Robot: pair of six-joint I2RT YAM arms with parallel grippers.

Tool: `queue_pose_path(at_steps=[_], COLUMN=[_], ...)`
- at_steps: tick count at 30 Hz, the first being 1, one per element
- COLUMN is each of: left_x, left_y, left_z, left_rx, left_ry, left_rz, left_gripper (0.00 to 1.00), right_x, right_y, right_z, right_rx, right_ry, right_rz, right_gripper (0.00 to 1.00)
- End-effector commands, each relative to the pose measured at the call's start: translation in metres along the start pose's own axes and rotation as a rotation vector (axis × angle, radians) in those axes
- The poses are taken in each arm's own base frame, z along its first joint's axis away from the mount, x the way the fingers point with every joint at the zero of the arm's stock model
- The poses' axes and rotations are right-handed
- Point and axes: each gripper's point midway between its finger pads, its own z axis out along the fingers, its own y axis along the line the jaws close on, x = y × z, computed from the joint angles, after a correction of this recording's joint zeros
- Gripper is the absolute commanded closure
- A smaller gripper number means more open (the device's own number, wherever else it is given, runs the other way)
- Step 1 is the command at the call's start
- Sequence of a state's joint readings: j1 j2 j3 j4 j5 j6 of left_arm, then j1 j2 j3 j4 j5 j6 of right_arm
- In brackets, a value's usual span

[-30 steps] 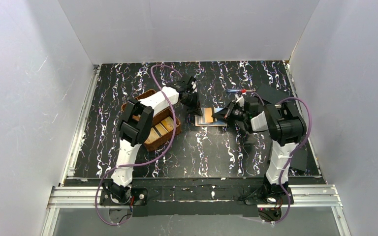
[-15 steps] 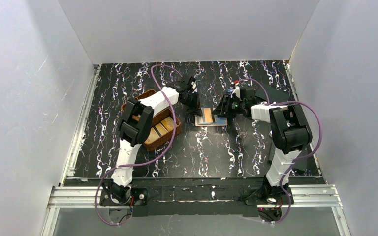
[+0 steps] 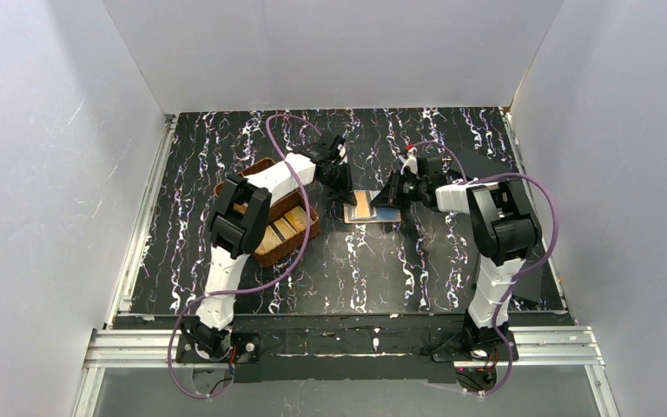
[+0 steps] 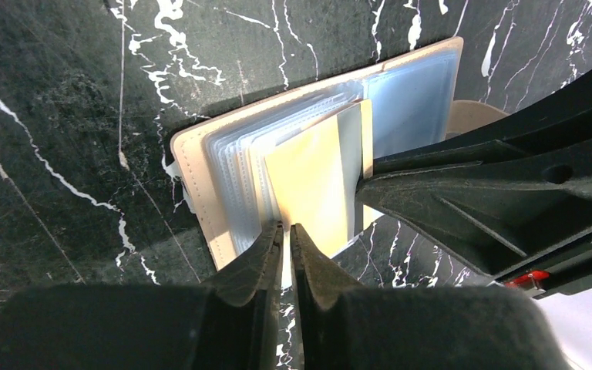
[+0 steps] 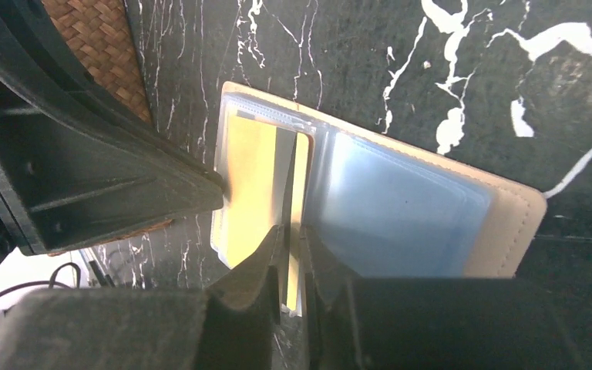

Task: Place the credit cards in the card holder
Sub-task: Insert the credit card into the card holder.

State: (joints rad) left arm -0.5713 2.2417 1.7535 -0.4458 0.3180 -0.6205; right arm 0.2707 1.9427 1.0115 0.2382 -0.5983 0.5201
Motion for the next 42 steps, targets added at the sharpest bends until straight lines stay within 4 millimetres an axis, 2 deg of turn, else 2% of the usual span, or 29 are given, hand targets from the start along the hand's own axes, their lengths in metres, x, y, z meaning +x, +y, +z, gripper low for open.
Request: queue_pose_path(at_steps=[1, 5, 10, 14, 17, 21, 24, 28, 33, 37, 39, 42], left_x=[0.020, 0.006, -0.009, -0.007, -0.004, 0.005, 0.018, 0.029, 0.031, 0.022, 0.017, 0.021], left_y=[0.016, 0.002, 0.007, 0.022, 0.030, 0.036, 0.030, 0.018, 0.012, 0.018, 0.019, 0.015], left_z=[-0.007, -0.030, -0.050, -0.045, -0.042, -0.026, -0.011, 0.000, 0.001, -0.012, -0.017, -0.011], left_rx=[-0.070, -0.026, -0.015, -0.048, -0.070, -0.079, -0.070, -0.044, -0.040, -0.086, -0.090, -0.063], left_ry=[0.050, 0.005, -0.045, -0.041, -0.049, 0.001, 0.043, 0.068, 0.067, 0.035, 0.022, 0.045], left_rz=[0.002, -0.008, -0.030, -0.057, -0.058, -0.077, -0.075, -0.079, -0.062, -0.022, -0.009, -0.030], left_gripper=[0.90, 0.79, 0.77, 0.88, 0.88, 0.91, 0.94, 0.95, 0.95, 0.95, 0.95, 0.95], right_x=[0.012, 0.015, 0.017, 0.016, 0.019, 0.018, 0.015, 0.013, 0.013, 0.010, 0.006, 0.009], right_y=[0.015, 0.008, 0.009, 0.009, 0.007, 0.010, 0.015, 0.029, 0.044, 0.030, 0.038, 0.055], right_z=[0.011, 0.009, 0.005, 0.003, 0.003, 0.001, 0.001, 0.006, 0.010, -0.005, -0.009, -0.005], right_rx=[-0.057, -0.032, -0.027, -0.022, -0.018, -0.023, -0.042, -0.073, -0.083, 0.037, 0.020, -0.056], right_ry=[0.016, 0.026, 0.025, 0.021, 0.028, 0.016, -0.007, -0.037, -0.056, -0.052, -0.052, -0.044], right_rz=[0.029, 0.018, 0.019, 0.018, 0.021, 0.032, 0.078, 0.154, 0.178, 0.091, 0.063, 0.099], right_gripper=[0.84, 0.81, 0.77, 0.74, 0.70, 0.69, 0.70, 0.71, 0.71, 0.67, 0.65, 0.65])
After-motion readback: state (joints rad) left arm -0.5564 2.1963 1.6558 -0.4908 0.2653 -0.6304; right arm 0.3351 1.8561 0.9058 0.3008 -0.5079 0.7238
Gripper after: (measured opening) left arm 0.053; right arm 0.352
